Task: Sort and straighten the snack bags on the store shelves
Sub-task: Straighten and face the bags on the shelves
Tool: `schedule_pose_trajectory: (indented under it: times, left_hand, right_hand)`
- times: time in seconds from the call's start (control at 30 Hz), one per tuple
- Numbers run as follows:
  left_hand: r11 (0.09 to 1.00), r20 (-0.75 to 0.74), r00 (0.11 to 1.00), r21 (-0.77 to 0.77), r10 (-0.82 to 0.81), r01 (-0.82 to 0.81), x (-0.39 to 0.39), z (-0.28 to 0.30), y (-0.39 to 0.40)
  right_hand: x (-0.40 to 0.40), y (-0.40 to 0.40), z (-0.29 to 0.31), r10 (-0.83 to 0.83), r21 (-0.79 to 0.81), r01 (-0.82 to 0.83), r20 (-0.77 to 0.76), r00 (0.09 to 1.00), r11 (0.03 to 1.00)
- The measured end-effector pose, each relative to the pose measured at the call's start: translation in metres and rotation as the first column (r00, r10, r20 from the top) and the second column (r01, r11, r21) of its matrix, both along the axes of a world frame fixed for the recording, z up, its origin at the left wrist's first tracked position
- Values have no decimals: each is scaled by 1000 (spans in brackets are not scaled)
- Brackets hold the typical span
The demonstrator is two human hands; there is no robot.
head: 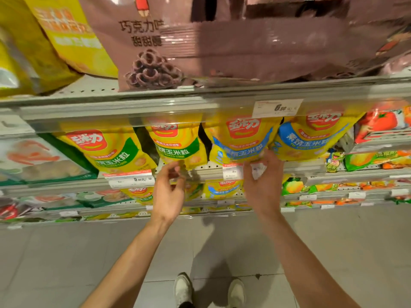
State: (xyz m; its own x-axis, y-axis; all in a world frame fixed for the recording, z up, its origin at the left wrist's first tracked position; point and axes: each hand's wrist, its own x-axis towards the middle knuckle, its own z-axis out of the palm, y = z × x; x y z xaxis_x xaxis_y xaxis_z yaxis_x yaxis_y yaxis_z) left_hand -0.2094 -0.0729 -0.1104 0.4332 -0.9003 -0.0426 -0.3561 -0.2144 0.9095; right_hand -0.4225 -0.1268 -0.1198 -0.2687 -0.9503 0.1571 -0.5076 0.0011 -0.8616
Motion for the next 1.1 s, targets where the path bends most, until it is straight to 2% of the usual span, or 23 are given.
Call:
schedule_pose_trajectory:
  times: [0.07, 0.2, 0.4, 0.5, 0.63, 0.77, 0.93, 1.1]
  left_hand:
    - [1000, -7, 1000, -1, -2, 2, 21, 3, -2]
    - [998, 81, 996, 52, -44, 40, 49, 14, -13]
    - [996, -16, 998, 66, -67, 68, 59, 35, -26]
    - [990, -133, 988, 101, -84, 97, 60, 43, -33]
    - [988, -157, 982, 96, -106, 122, 63, 45, -36]
    - [990, -179, 979, 83, -96, 112, 63, 42, -31]
    - [992, -111, 989, 62, -99, 106, 59, 34, -17]
    - [991, -49, 993, 72, -108, 112, 59, 32, -9]
  right_hand:
    - [23, 9, 1, 8, -35, -8, -21, 1000, 999]
    - [70, 12, 12, 54, -34, -56, -35, 998, 998]
    - [113, -14, 23, 123, 18, -124, 42, 991, 992]
    - [124, -25, 21, 150, 110, -169, 166, 975, 979]
    - [128, -30, 24, 186, 142, -219, 213, 959, 965]
    - [121, -36, 22, 160, 168, -204, 241, 957, 964]
    - [122, -35, 23, 90, 165, -144, 298, 950, 976]
    - [132, -32, 21, 51, 77, -69, 226, 973, 995]
